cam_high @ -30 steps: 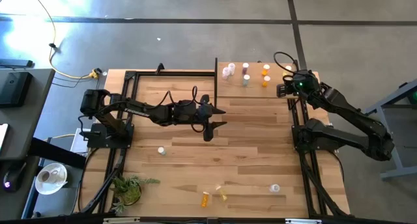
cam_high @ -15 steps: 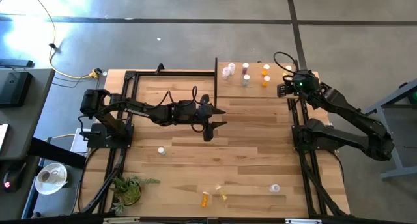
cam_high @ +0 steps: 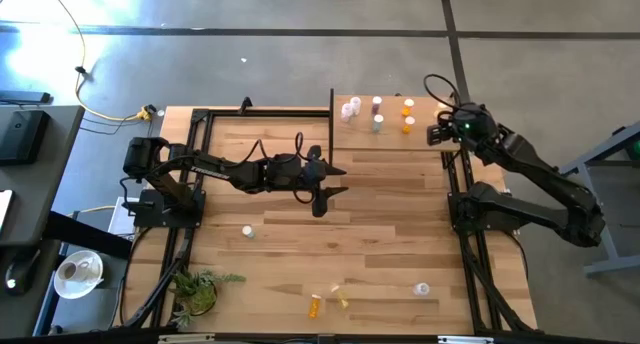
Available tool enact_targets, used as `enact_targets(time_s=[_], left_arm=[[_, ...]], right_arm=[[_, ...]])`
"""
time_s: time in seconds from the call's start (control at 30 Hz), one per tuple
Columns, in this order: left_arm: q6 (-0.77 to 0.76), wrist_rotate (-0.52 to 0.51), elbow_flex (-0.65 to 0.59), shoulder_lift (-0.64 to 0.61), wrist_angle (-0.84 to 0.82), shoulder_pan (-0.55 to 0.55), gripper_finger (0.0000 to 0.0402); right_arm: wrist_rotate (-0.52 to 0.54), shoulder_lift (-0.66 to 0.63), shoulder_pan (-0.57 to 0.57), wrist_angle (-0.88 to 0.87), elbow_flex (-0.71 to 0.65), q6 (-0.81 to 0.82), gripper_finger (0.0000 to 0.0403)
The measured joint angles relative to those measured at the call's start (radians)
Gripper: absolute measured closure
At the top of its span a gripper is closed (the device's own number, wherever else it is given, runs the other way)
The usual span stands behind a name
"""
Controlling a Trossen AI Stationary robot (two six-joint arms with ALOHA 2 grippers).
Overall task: Pick and place medicine bottles onto shelf by color
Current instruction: Adjust the top transparent pill bottle on the shelf
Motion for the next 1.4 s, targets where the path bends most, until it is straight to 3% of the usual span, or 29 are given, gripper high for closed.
enact_targets(time_s=[0.43, 0.63, 0.9, 1.03, 1.2, 1.4], left_arm=[[-0.02, -0.009, 0.001, -0.155, -0.318, -0.027, 0.02], [-0.059, -0.027, 0.001, -0.215, -0.469, -0.077, 0.02], [-0.124, -0.234, 0.0, -0.231, -0.633, -0.159, 0.02], [-0.094, -0.341, 0.0, -0.231, -0.624, -0.15, 0.02], [-0.005, -0.442, 0.001, -0.251, -0.521, -0.053, 0.02], [0.184, -0.363, 0.0, -0.249, -0.236, 0.138, 0.02]], right_arm=[[-0.313, -0.001, 0.049, -0.03, 0.043, -0.027, 0.0249], [-0.331, 0.0, 0.156, -0.03, 0.043, -0.026, 0.0249], [-0.332, 0.0, 0.339, 0.039, 0.012, -0.018, 0.0249], [-0.332, 0.001, 0.41, 0.121, -0.014, -0.017, 0.0249], [-0.299, 0.001, 0.472, 0.134, -0.014, -0.019, 0.0249], [-0.208, 0.002, 0.518, 0.133, -0.015, -0.038, 0.0249]])
